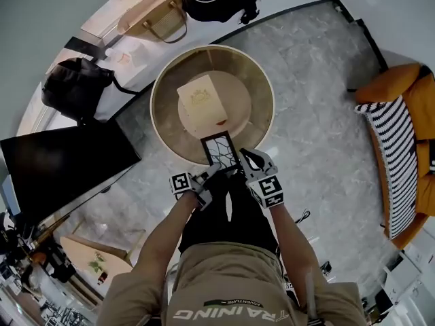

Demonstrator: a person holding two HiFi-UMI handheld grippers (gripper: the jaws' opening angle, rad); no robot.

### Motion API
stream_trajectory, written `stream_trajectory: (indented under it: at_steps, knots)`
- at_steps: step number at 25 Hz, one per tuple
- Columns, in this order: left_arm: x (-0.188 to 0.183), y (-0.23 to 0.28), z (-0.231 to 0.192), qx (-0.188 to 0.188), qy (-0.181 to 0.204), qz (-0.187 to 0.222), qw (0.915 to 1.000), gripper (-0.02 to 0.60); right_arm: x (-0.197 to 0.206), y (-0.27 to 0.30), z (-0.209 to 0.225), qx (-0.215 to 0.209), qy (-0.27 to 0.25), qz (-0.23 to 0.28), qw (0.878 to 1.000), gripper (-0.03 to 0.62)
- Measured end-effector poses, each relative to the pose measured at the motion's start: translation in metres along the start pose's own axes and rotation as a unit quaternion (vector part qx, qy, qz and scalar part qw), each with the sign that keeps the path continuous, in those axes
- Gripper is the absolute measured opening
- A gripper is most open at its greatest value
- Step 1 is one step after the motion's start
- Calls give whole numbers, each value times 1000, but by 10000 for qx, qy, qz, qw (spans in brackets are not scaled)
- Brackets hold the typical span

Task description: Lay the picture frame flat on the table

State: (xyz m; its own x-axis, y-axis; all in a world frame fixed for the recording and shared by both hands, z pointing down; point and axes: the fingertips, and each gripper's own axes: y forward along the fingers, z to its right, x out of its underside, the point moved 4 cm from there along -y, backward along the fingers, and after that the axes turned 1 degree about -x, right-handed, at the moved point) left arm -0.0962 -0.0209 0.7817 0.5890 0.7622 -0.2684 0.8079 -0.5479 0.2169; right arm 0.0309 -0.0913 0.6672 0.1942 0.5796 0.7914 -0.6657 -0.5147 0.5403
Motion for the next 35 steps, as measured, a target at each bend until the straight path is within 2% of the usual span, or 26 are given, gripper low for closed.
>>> stream_trajectory:
  at_steps: [4,10,14,21,25,28,31,35]
  knots:
    - [-16,14,-37,92,183,-193,9996,49,46,39,23,195,329,-145,9992,17]
    - [-37,19,-88,180,65,-76,9998,49,100,78,32,174,602,-337,9975,17]
    - [-44,22,-110,178,-18,31,9998,49,121,91,34,129,741,-364,9965,17]
    - [-47,27,-128,115,-3,266,9996,49,138,108,25,-117,641,-495,9966,17]
    - [-49,26,-138,-411,275,333,9982,49,144,112,22,-204,613,-559,9963,17]
    - [-50,25,-145,-951,710,402,9921,51,150,114,25,-197,682,-579,9958,17]
    - [-50,27,-146,-1263,947,528,9861,57,158,112,25,-181,779,-603,9950,17]
    - [-46,34,-146,-1781,1328,595,9732,165,170,109,21,-269,795,-713,9939,17]
